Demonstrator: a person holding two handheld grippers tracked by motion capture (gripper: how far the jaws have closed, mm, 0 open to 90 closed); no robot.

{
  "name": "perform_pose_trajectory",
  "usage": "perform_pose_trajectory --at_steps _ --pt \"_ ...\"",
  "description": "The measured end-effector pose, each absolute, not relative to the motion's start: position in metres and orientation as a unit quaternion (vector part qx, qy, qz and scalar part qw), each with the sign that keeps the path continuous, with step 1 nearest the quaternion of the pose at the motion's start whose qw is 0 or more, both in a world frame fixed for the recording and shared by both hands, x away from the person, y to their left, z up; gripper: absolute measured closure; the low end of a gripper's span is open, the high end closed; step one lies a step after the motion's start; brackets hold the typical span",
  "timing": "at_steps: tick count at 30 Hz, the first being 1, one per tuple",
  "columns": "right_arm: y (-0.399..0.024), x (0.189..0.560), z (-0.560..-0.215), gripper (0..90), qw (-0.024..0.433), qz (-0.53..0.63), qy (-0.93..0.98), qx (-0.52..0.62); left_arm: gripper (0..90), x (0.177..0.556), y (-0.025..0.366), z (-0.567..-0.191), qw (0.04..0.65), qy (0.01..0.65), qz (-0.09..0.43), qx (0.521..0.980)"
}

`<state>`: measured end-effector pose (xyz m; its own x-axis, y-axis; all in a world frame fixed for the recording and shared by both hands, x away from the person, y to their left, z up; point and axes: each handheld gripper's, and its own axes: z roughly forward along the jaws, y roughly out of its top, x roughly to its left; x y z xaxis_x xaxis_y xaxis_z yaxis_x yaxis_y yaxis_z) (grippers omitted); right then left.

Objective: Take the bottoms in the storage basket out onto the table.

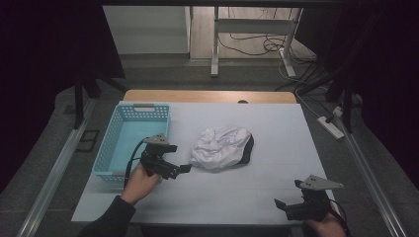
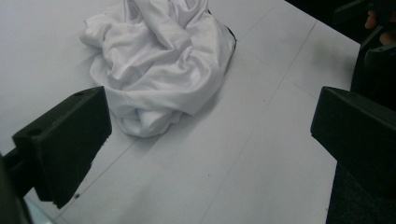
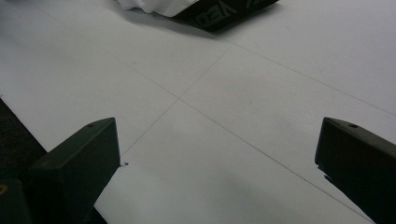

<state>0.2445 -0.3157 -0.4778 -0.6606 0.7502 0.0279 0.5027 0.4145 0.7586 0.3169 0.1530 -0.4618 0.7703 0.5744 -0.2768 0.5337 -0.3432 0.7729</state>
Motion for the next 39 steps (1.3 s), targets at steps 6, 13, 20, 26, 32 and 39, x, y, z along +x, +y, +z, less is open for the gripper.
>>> perform_pose_trajectory --at_steps 6,13,20,26,32,39 --pt "-0.316 0.244 -0.478 0.4 0.162 0.386 0.825 0.381 0.0 0.312 0.159 -0.464 0.464 0.345 0.022 0.816" --pt "-0.316 0.245 -0.478 0.4 0.162 0.386 0.824 0.383 0.0 0.304 0.167 -0.464 0.466 0.353 0.028 0.811" --pt "-0.316 0.245 -0.478 0.4 0.162 0.386 0.823 0.383 0.0 0.295 0.175 -0.467 0.466 0.361 0.031 0.808" --pt "-0.316 0.245 -0.478 0.4 0.162 0.386 0.823 0.384 0.0 0.287 0.181 -0.469 0.463 0.367 0.035 0.806" --pt "-0.316 0.245 -0.478 0.4 0.162 0.385 0.824 0.383 0.0 0.277 0.189 -0.471 0.461 0.375 0.039 0.803" --pt "-0.316 0.245 -0.478 0.4 0.162 0.384 0.824 0.384 0.0 0.266 0.198 -0.472 0.462 0.385 0.047 0.798"
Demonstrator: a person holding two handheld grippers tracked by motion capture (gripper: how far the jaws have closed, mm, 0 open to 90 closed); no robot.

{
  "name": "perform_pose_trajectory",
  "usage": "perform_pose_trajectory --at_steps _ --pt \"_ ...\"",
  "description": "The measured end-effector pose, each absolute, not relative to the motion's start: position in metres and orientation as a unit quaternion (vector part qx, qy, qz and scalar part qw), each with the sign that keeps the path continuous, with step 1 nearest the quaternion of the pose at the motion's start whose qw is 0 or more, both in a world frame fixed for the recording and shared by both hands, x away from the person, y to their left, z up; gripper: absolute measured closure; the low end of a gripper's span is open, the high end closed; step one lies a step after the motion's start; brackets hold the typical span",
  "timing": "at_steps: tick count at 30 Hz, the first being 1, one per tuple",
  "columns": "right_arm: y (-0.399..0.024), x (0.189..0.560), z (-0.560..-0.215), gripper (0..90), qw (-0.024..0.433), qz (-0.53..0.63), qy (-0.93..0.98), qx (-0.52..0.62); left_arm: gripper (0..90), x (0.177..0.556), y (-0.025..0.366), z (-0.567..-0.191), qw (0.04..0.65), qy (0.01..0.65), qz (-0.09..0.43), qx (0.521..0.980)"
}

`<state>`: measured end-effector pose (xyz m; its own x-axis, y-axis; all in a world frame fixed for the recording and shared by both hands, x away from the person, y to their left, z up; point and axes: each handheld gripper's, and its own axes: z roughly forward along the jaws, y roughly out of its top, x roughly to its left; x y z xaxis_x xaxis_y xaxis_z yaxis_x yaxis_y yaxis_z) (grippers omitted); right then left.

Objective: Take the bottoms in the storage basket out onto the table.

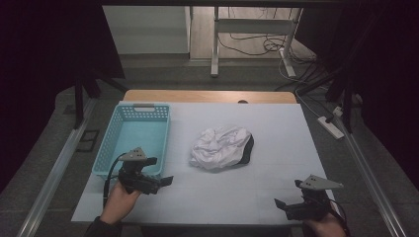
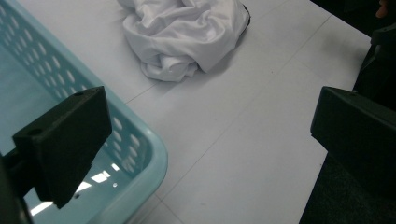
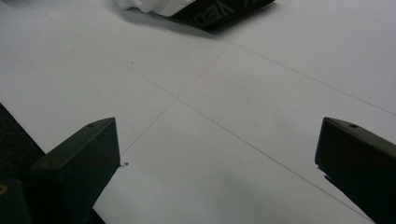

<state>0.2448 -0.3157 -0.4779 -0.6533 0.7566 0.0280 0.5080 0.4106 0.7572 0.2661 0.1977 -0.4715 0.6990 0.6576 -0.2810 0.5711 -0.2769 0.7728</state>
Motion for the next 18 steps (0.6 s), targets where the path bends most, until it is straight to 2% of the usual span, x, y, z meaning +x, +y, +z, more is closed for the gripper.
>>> perform_pose_trajectory --at_steps 18 --pt "-0.316 0.245 -0.478 0.4 0.159 0.383 0.825 0.384 0.0 0.238 0.220 -0.475 0.451 0.409 0.065 0.790"
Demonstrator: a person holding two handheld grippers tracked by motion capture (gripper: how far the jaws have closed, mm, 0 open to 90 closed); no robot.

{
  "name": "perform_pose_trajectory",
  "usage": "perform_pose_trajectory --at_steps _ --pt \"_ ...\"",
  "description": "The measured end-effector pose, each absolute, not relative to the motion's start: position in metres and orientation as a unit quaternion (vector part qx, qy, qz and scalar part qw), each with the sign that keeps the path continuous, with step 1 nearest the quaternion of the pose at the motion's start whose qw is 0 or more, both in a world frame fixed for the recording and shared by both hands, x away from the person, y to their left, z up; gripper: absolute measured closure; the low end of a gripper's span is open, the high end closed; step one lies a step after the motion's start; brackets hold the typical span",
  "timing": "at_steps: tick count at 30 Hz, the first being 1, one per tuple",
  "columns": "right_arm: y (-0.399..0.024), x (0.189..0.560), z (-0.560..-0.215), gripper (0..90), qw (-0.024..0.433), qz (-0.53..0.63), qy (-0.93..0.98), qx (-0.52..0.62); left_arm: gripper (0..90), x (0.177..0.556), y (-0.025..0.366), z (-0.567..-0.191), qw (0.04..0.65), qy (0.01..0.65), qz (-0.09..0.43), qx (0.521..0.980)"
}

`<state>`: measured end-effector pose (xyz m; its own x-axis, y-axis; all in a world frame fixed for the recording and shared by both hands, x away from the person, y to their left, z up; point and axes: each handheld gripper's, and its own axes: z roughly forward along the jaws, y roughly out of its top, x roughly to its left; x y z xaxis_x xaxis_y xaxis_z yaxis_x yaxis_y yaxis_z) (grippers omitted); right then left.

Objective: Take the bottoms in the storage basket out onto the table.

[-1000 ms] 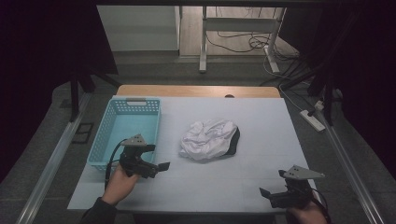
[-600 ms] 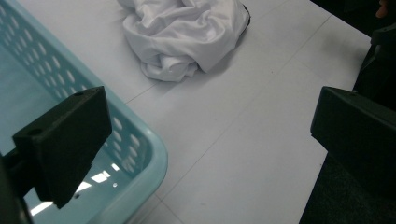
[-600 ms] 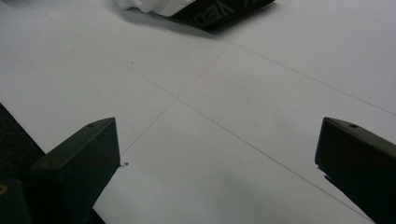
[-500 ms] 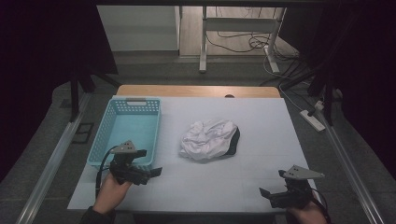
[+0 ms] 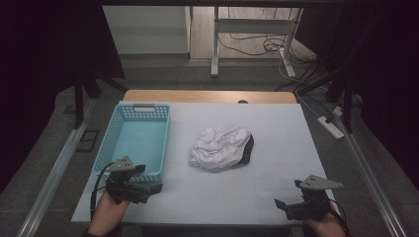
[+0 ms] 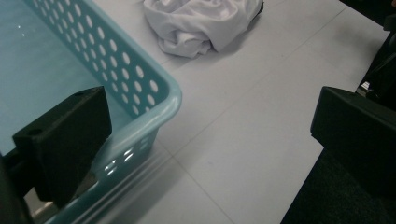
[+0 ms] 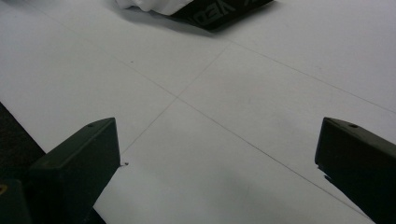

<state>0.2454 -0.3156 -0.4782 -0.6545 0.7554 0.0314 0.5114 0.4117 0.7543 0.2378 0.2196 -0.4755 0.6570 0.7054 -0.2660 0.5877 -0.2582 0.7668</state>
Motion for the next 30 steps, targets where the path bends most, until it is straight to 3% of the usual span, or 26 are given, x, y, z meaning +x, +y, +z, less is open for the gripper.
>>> perform_pose_trajectory --at_steps 30 --pt "-0.315 0.246 -0.478 0.4 0.159 0.382 0.825 0.385 0.0 0.200 0.258 -0.501 0.443 0.452 0.087 0.769"
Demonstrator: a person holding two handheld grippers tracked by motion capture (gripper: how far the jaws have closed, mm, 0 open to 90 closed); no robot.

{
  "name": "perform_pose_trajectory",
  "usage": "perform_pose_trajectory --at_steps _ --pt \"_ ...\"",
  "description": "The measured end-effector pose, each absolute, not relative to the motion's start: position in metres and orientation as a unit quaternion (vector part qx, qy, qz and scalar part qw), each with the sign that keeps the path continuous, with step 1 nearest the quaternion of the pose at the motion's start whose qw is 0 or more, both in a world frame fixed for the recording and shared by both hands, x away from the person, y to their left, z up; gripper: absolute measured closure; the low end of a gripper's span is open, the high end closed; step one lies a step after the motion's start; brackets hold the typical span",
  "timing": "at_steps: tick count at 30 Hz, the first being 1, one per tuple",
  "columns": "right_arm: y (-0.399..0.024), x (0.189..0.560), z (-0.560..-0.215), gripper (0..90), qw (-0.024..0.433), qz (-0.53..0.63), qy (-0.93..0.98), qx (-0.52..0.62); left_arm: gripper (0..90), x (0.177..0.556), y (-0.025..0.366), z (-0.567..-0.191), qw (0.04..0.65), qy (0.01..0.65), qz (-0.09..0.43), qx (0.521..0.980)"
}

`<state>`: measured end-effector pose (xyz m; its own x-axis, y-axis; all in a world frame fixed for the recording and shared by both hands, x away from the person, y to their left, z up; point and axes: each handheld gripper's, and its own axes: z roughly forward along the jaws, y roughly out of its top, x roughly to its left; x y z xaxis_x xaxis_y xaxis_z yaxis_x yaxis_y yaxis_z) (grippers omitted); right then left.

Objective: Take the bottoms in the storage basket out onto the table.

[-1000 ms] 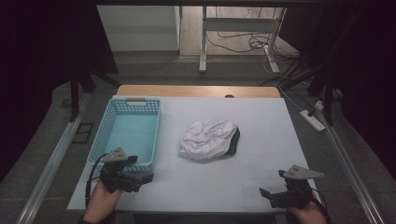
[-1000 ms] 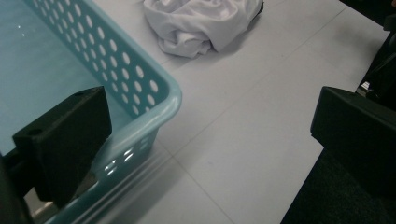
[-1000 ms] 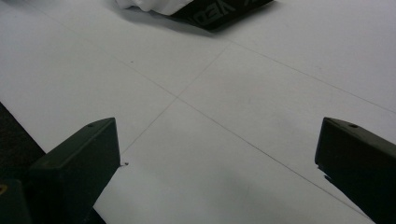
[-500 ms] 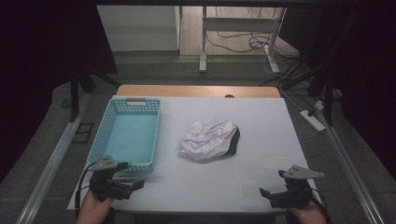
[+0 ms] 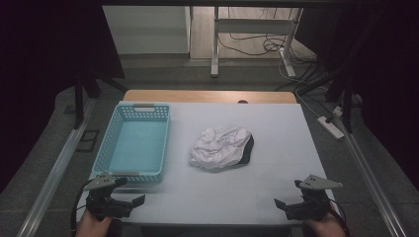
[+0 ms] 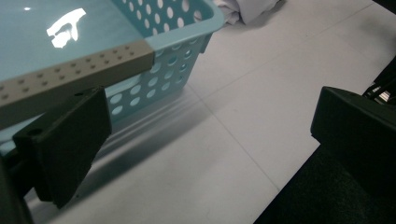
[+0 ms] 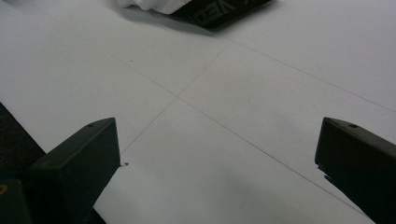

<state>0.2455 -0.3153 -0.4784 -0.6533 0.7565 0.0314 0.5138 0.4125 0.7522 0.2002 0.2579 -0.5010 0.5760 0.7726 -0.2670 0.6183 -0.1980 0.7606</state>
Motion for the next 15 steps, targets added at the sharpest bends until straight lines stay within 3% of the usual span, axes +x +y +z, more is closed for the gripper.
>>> perform_pose_trajectory --at_steps 15 --pt "-0.3145 0.2455 -0.4784 0.4 0.160 0.379 0.826 0.385 0.0 0.1943 0.2666 -0.5040 0.432 0.466 0.091 0.767"
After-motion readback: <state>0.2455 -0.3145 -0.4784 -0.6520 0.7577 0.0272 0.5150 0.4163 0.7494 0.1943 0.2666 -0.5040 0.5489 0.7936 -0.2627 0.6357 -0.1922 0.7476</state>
